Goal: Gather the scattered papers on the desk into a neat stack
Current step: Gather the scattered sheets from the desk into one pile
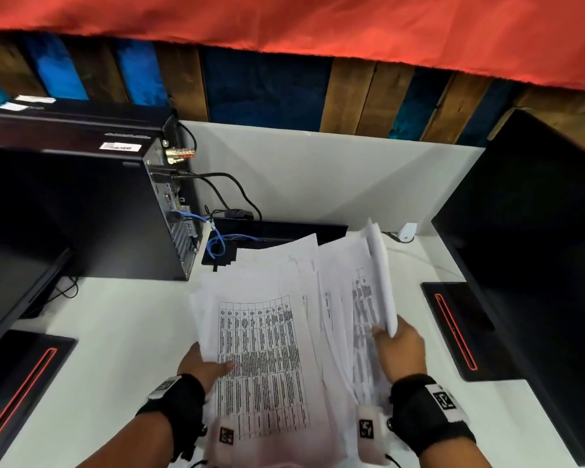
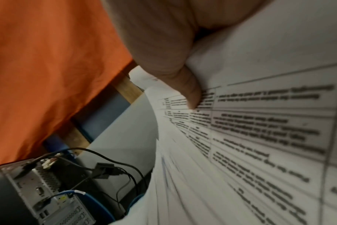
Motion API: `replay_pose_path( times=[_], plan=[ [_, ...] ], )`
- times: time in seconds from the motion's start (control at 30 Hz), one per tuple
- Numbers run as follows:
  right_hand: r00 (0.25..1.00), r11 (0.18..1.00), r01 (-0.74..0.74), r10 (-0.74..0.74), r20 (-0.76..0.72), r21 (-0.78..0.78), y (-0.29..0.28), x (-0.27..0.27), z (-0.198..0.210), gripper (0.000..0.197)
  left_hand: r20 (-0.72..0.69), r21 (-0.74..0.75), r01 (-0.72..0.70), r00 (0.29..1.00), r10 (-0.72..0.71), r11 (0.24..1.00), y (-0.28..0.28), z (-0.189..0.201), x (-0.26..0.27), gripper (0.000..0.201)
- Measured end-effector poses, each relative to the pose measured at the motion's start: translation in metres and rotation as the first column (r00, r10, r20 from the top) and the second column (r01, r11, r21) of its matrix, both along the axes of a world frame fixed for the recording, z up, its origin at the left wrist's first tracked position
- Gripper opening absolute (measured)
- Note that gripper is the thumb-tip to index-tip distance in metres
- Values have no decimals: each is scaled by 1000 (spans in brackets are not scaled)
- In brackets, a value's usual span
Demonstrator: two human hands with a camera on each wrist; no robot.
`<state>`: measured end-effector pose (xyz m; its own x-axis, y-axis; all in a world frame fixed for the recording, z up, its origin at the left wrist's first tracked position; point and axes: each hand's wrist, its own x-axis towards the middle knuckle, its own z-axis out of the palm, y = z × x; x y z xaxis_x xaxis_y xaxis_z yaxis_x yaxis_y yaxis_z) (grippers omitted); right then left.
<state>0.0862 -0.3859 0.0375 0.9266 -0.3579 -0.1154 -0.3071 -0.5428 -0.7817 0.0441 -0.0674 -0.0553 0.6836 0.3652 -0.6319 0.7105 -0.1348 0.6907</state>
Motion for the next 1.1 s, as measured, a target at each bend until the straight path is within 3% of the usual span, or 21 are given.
replay_pose_path(
  times=[0.1,0.17,0.3,0.4,0.47,0.57,0.63,0.77,0.87,1.0,1.1],
  plan=[
    [991,966,50,-16,136,-254,-6,7,40,12,-31,32,-21,999,22,999,1,2,-6,84],
    [961,945,125,-40,273,-302,-10,9,70,15,-27,31,-12,1000,12,999,3,0,-7,87],
    [844,962,203,-79,530,-180,-12,8,117,17,-34,38,31,999,-30,999,5,2,-5,95],
    [828,994,109,-73,556,-32,-10,13,130,12,-24,63,91,996,-89,994,4,4,-2,87],
    [892,999,38,-35,450,3,-4,20,119,12,-25,67,124,992,-122,990,4,2,1,83],
    [988,994,-62,48,148,90,13,27,71,25,18,-5,126,992,-126,992,-4,8,2,74],
    [995,988,-92,96,-26,124,23,25,32,34,44,-86,64,997,-60,994,-9,12,3,79],
    [924,979,-174,201,-327,109,31,15,-32,56,-12,-17,2,1000,-3,1000,-14,17,5,74],
    [900,992,-109,127,-417,67,33,12,-58,67,-17,-50,25,1000,-26,998,-19,21,4,77],
    [824,936,-344,265,-502,-70,43,9,-74,61,9,-97,64,998,-64,993,-19,17,1,96],
    [847,948,-262,135,-514,-183,38,15,-75,56,72,-76,5,997,0,997,-14,14,1,100]
  ],
)
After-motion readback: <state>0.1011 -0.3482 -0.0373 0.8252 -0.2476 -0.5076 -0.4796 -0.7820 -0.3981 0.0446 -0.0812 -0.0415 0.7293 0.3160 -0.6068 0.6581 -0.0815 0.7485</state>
